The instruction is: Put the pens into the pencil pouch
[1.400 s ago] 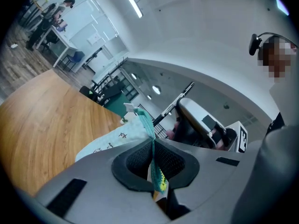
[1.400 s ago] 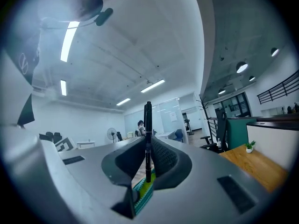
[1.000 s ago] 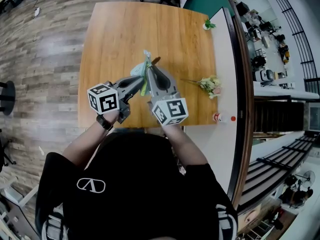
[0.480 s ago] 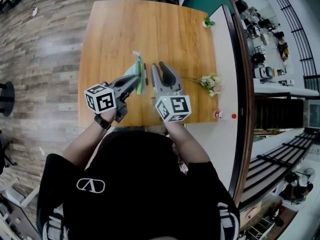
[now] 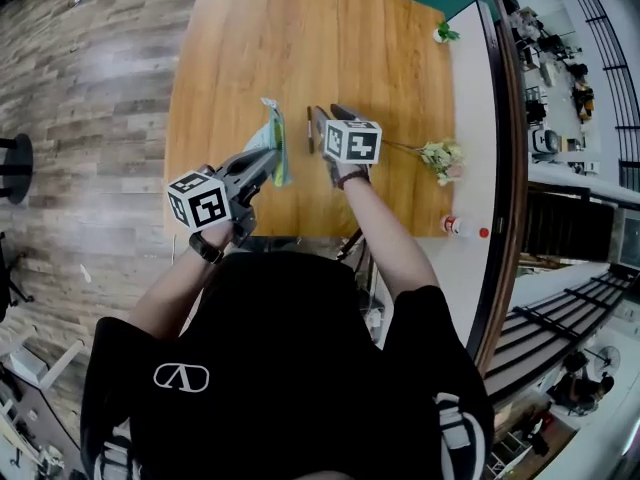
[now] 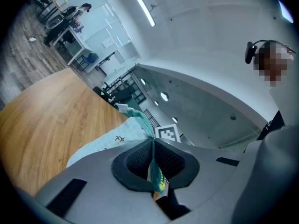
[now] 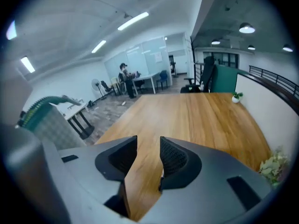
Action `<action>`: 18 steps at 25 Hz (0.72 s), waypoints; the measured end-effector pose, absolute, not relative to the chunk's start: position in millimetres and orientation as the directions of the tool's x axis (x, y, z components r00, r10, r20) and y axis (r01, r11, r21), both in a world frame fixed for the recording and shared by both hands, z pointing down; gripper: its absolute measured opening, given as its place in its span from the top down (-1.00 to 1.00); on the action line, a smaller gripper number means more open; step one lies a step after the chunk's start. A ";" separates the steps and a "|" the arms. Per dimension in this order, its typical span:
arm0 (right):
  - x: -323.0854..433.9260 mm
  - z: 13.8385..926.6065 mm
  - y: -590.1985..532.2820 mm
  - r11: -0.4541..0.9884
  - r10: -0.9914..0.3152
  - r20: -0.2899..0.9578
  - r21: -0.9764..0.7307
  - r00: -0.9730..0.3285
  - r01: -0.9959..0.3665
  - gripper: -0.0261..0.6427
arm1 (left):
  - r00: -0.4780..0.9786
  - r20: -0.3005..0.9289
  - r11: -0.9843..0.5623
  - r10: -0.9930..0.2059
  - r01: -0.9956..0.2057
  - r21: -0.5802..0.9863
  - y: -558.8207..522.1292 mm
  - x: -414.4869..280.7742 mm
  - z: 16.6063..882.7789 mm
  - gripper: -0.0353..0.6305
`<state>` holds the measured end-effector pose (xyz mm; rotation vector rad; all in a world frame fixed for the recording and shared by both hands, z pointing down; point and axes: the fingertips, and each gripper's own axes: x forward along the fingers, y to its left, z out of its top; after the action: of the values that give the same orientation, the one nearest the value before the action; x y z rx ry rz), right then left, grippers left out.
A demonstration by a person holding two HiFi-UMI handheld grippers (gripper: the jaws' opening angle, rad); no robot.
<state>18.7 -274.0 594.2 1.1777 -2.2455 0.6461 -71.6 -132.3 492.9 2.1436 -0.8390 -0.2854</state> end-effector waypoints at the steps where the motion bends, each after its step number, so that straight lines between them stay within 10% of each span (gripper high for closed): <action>1: 17.8 616.0 -278.5 0.503 -0.557 0.683 -0.175 -0.472 -0.847 0.46 | 0.750 0.079 -0.450 -0.656 -0.474 0.757 -130.1 -73.7 496.7 0.85; 18: 26.6 824.7 -295.6 0.391 -0.080 0.963 -0.209 -0.259 -0.897 0.47 | 0.715 0.140 -0.350 -0.685 -0.491 0.797 -121.5 -87.0 544.5 0.85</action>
<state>26.6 -295.6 824.7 0.8790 -1.6402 1.0126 -87.0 -121.5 544.5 2.0214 -0.8965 -0.2719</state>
